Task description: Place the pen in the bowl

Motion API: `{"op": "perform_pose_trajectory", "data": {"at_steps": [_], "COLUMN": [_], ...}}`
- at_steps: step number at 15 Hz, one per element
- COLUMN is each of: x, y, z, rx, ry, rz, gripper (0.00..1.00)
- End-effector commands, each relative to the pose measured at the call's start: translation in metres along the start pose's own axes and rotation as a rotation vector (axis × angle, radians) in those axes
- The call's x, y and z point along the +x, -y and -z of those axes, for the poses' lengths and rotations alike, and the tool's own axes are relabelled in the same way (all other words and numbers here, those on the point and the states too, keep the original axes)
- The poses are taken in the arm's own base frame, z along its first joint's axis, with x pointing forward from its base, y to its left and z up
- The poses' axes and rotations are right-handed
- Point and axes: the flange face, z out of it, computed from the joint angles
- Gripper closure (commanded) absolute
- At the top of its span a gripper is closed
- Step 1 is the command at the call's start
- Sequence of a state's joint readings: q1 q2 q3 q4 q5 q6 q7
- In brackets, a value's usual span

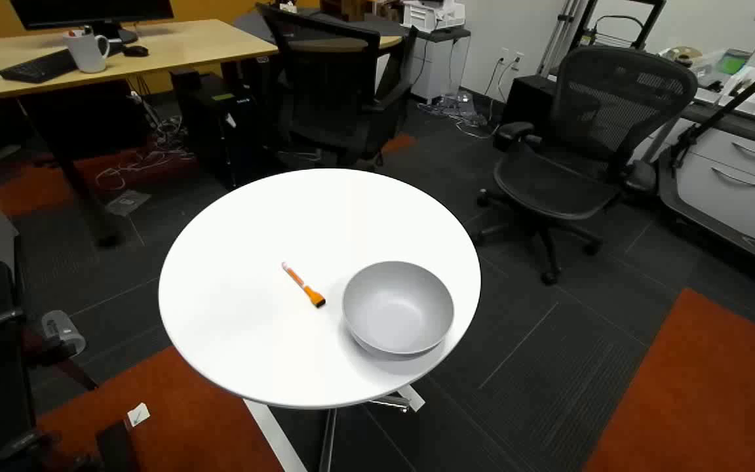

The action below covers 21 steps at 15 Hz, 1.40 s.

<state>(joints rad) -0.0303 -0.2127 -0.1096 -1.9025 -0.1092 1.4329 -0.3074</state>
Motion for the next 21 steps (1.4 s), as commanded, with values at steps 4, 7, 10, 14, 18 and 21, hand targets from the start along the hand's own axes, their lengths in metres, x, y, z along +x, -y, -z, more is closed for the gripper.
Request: {"op": "perform_pose_trajectory", "data": {"at_steps": [4, 7, 10, 14, 18, 21], "x": [0.000, 0.012, 0.038, 0.078, 0.107, 0.126], "y": [0.000, -0.002, -0.004, -0.010, -0.011, -0.009], "z": [0.001, -0.005, -0.021, -0.055, -0.106, -0.140], "rx": [0.000, -0.007, -0.022, -0.031, -0.005, 0.041], "ry": [0.001, -0.013, -0.046, -0.137, -0.181, -0.223], "rz": [0.000, -0.004, -0.022, -0.074, -0.211, -0.330], "gripper": [0.00, 0.00, 0.00, 0.00, 0.00, 0.00]}}
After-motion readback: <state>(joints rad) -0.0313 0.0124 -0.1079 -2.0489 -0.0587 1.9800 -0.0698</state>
